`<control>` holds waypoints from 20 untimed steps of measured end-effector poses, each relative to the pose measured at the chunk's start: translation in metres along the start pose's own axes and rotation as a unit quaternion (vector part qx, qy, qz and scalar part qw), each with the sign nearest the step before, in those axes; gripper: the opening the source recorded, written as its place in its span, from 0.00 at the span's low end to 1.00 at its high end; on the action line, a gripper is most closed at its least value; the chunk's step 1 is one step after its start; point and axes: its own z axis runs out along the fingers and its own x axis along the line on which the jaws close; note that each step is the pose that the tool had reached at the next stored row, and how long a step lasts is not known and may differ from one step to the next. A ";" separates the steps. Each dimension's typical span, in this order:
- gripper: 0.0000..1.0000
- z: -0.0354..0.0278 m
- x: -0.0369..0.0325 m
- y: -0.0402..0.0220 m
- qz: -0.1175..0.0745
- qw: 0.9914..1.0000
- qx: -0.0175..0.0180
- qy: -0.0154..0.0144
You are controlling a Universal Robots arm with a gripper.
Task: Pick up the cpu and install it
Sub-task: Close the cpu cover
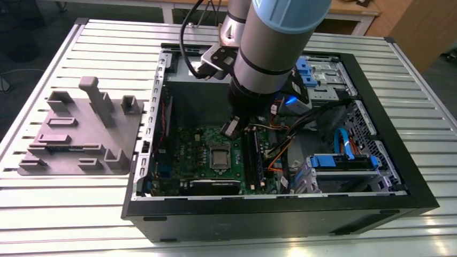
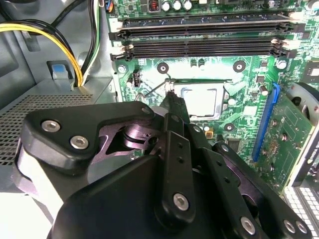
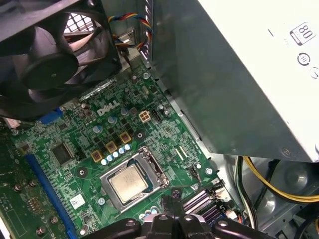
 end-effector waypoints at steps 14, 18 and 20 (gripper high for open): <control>0.10 0.0001 0.0008 0.0011 0.000 1.000 0.000 0.000; 0.10 0.0005 0.0056 0.0067 0.000 1.000 0.002 -0.001; 0.10 0.0005 0.0059 0.0071 0.000 1.000 0.002 -0.001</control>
